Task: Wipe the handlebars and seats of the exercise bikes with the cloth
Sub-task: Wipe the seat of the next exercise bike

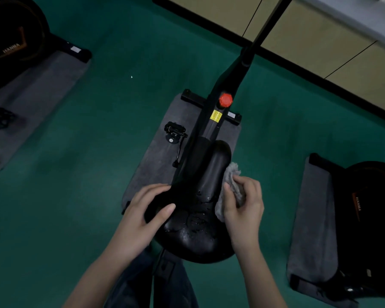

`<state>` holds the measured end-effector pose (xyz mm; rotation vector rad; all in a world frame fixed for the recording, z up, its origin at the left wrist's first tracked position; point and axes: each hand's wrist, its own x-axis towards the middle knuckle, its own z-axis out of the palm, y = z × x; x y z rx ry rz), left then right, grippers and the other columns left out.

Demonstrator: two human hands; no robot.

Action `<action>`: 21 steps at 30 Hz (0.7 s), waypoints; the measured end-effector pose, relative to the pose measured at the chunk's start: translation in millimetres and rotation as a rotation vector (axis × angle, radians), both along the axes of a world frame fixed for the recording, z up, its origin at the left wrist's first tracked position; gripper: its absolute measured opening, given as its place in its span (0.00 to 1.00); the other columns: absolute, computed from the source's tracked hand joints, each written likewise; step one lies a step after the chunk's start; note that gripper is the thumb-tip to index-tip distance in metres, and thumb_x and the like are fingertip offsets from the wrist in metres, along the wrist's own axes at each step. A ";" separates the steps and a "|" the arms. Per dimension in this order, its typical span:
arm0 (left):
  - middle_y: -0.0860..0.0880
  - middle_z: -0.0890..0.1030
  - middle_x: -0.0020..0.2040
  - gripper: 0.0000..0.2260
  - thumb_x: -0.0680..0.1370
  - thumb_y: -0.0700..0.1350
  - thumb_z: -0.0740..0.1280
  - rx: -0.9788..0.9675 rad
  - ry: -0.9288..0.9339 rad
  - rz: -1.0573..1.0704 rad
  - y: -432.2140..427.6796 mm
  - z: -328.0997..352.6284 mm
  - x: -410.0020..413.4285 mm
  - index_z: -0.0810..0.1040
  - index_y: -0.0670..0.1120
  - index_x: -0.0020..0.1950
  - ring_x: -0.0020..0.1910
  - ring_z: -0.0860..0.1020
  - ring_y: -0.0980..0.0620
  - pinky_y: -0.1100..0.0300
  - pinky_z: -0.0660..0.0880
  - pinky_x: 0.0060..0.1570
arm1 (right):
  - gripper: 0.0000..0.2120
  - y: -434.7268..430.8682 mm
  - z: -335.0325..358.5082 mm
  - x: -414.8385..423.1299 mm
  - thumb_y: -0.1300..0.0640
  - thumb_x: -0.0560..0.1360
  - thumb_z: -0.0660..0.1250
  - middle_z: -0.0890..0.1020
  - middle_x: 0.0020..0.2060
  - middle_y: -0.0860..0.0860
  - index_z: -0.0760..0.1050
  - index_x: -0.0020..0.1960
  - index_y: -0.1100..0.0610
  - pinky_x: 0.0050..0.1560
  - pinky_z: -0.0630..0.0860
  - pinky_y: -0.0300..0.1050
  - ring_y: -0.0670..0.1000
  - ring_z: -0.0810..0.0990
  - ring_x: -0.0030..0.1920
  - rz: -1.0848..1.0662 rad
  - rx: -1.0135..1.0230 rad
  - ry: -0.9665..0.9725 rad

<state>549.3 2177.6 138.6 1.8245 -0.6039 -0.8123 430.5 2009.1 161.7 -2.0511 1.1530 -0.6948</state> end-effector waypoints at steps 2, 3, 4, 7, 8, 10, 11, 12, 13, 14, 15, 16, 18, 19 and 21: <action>0.64 0.73 0.63 0.21 0.72 0.66 0.61 0.001 0.000 -0.007 0.9 -1.4 -0.2 0.74 0.61 0.62 0.68 0.69 0.60 0.56 0.63 0.69 | 0.07 2.9 -0.2 -7.9 0.67 0.72 0.71 0.77 0.47 0.51 0.79 0.49 0.61 0.53 0.71 0.31 0.38 0.76 0.50 0.084 -0.013 -0.011; 0.64 0.73 0.63 0.21 0.72 0.67 0.61 0.000 -0.001 -0.008 1.3 -1.9 -0.4 0.74 0.61 0.63 0.68 0.69 0.60 0.56 0.63 0.69 | 0.07 4.8 0.3 -13.1 0.67 0.71 0.71 0.77 0.47 0.51 0.80 0.49 0.61 0.53 0.72 0.33 0.40 0.76 0.50 0.132 -0.013 -0.014; 0.64 0.72 0.63 0.22 0.72 0.67 0.61 -0.001 0.000 -0.006 1.6 -2.4 -1.1 0.74 0.61 0.63 0.68 0.68 0.61 0.56 0.63 0.69 | 0.07 6.9 1.2 -17.2 0.67 0.71 0.71 0.78 0.47 0.51 0.80 0.48 0.60 0.53 0.73 0.33 0.40 0.77 0.50 0.175 -0.013 -0.015; 0.65 0.72 0.63 0.22 0.72 0.67 0.61 -0.003 0.011 0.006 2.0 -3.1 -2.8 0.74 0.62 0.63 0.68 0.68 0.61 0.55 0.64 0.69 | 0.08 9.7 4.6 -17.7 0.67 0.70 0.71 0.78 0.47 0.51 0.81 0.49 0.60 0.52 0.72 0.31 0.40 0.77 0.50 0.228 -0.025 -0.028; 0.65 0.72 0.63 0.22 0.72 0.67 0.62 -0.005 0.017 0.013 1.8 -3.0 -3.3 0.74 0.62 0.63 0.68 0.68 0.61 0.55 0.64 0.69 | 0.08 10.2 6.1 -13.3 0.67 0.70 0.71 0.78 0.47 0.51 0.81 0.49 0.60 0.52 0.72 0.32 0.41 0.77 0.50 0.240 -0.036 -0.033; 0.65 0.72 0.62 0.21 0.72 0.66 0.62 -0.017 0.021 0.030 1.2 -2.9 -4.0 0.74 0.62 0.62 0.67 0.69 0.61 0.57 0.64 0.68 | 0.09 14.2 9.2 -0.4 0.67 0.70 0.71 0.78 0.47 0.52 0.82 0.49 0.60 0.53 0.73 0.35 0.45 0.78 0.50 0.317 -0.052 -0.030; 0.66 0.73 0.62 0.20 0.72 0.66 0.62 -0.023 0.019 0.035 1.0 -3.0 -4.2 0.75 0.61 0.62 0.67 0.69 0.62 0.58 0.64 0.68 | 0.10 18.9 10.2 6.0 0.68 0.70 0.71 0.78 0.47 0.52 0.82 0.50 0.60 0.54 0.73 0.36 0.47 0.78 0.50 0.382 -0.056 -0.009; 0.66 0.73 0.61 0.20 0.72 0.65 0.62 -0.025 0.021 0.037 0.6 -3.1 -4.5 0.75 0.61 0.62 0.66 0.69 0.62 0.58 0.64 0.68 | 0.11 24.4 10.5 10.1 0.69 0.70 0.71 0.78 0.47 0.52 0.82 0.51 0.59 0.55 0.72 0.36 0.48 0.77 0.51 0.446 -0.060 0.020; 0.66 0.73 0.61 0.20 0.72 0.65 0.62 -0.026 0.027 0.037 0.4 -3.0 -4.9 0.75 0.61 0.62 0.66 0.69 0.62 0.58 0.64 0.68 | 0.12 28.9 10.2 11.5 0.69 0.70 0.70 0.78 0.47 0.52 0.82 0.51 0.59 0.55 0.72 0.35 0.49 0.77 0.51 0.488 -0.067 0.046; 0.66 0.73 0.61 0.21 0.72 0.65 0.62 -0.029 0.031 0.036 0.0 -3.0 -5.4 0.75 0.60 0.62 0.66 0.69 0.62 0.57 0.64 0.68 | 0.13 30.6 9.7 10.2 0.70 0.70 0.70 0.78 0.48 0.52 0.82 0.52 0.60 0.56 0.71 0.34 0.49 0.76 0.52 0.499 -0.077 0.060; 0.66 0.73 0.61 0.21 0.72 0.65 0.62 -0.032 0.032 0.035 -0.1 -2.9 -5.9 0.75 0.60 0.63 0.66 0.69 0.62 0.57 0.64 0.69 | 0.13 30.0 9.2 6.6 0.71 0.70 0.70 0.78 0.48 0.52 0.82 0.52 0.60 0.56 0.71 0.34 0.50 0.76 0.52 0.480 -0.086 0.062; 0.66 0.73 0.61 0.21 0.72 0.65 0.62 -0.033 0.031 0.035 -0.1 -2.8 -6.2 0.75 0.59 0.63 0.67 0.69 0.62 0.56 0.64 0.69 | 0.13 28.6 9.0 1.3 0.71 0.69 0.70 0.77 0.48 0.52 0.82 0.51 0.60 0.55 0.71 0.35 0.50 0.76 0.51 0.439 -0.092 0.055; 0.66 0.72 0.62 0.23 0.72 0.65 0.62 -0.027 0.036 0.033 0.3 -2.2 -6.4 0.75 0.58 0.63 0.67 0.69 0.61 0.54 0.64 0.70 | 0.11 26.9 9.5 -9.0 0.70 0.70 0.70 0.76 0.48 0.52 0.81 0.51 0.60 0.55 0.73 0.37 0.48 0.76 0.51 0.323 -0.081 0.033; 0.66 0.72 0.62 0.23 0.72 0.65 0.62 -0.023 0.041 0.030 0.8 -1.9 -6.2 0.74 0.59 0.64 0.68 0.68 0.61 0.54 0.64 0.70 | 0.10 27.2 9.8 -11.7 0.70 0.71 0.70 0.75 0.48 0.52 0.81 0.51 0.60 0.55 0.73 0.39 0.47 0.76 0.51 0.267 -0.068 0.024; 0.66 0.72 0.63 0.24 0.71 0.66 0.62 -0.019 0.048 0.023 1.8 -1.4 -5.5 0.74 0.59 0.64 0.68 0.67 0.61 0.53 0.63 0.71 | 0.09 30.4 9.6 -14.0 0.69 0.72 0.70 0.75 0.48 0.51 0.80 0.50 0.60 0.55 0.73 0.38 0.44 0.75 0.51 0.201 -0.048 0.021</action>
